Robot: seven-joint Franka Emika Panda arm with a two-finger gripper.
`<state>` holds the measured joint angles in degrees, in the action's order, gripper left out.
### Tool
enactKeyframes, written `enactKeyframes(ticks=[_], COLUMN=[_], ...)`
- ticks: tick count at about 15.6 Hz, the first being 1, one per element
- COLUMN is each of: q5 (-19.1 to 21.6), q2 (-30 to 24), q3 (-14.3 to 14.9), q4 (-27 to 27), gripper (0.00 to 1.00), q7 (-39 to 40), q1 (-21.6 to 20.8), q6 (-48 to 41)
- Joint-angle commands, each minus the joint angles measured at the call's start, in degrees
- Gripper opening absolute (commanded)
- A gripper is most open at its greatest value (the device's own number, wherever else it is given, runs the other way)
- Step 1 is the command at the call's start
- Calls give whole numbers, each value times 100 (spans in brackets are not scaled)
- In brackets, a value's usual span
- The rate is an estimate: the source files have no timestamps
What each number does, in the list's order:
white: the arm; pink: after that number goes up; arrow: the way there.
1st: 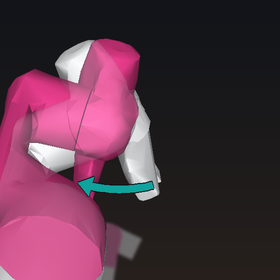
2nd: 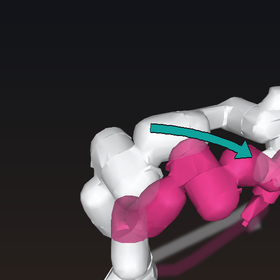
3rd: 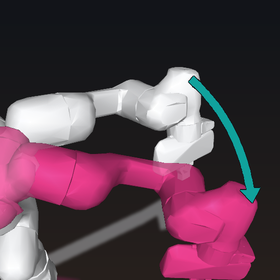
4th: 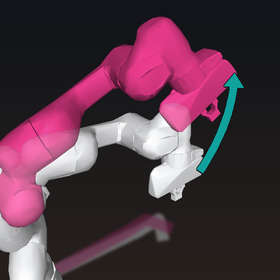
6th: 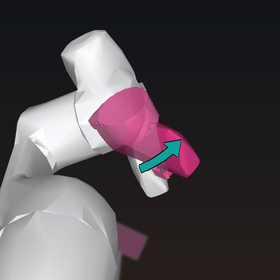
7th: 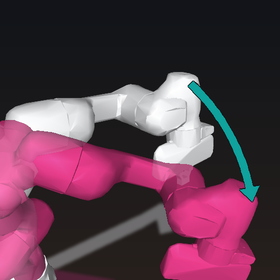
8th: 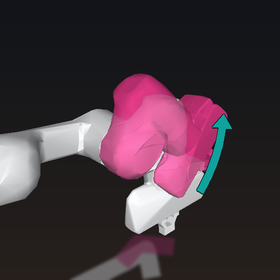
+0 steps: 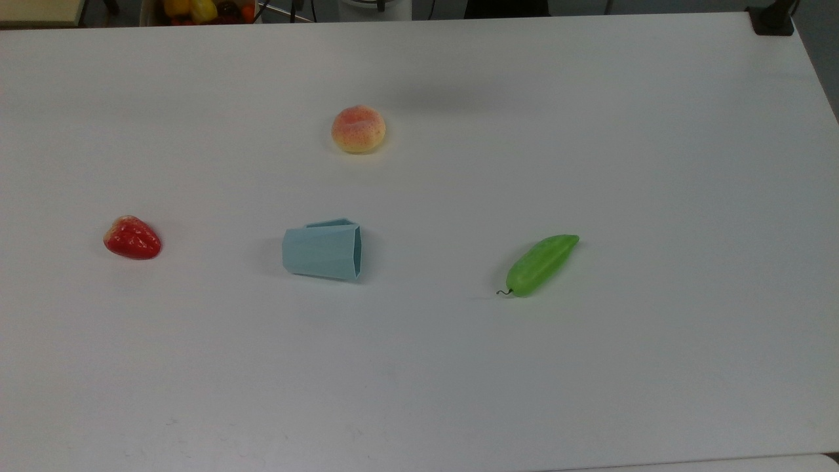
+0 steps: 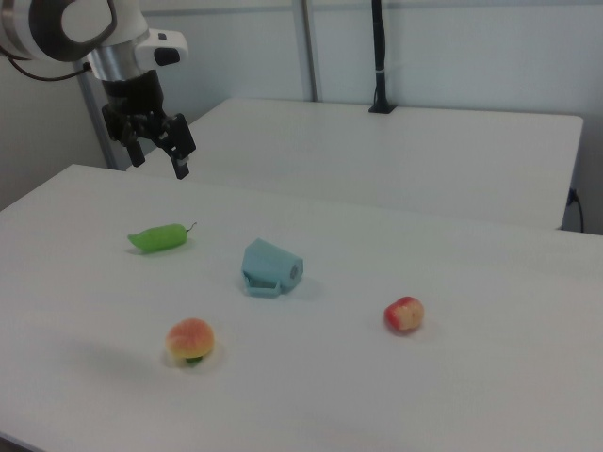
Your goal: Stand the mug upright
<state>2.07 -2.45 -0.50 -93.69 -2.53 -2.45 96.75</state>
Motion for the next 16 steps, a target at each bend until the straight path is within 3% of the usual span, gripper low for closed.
enactKeyframes(ticks=[1,16], q5=[22,75], q2=[-29,60], q3=[259,287], q4=[-89,-9], gripper=[100,100], q7=[217,517], q1=[-81,69], q6=[116,134])
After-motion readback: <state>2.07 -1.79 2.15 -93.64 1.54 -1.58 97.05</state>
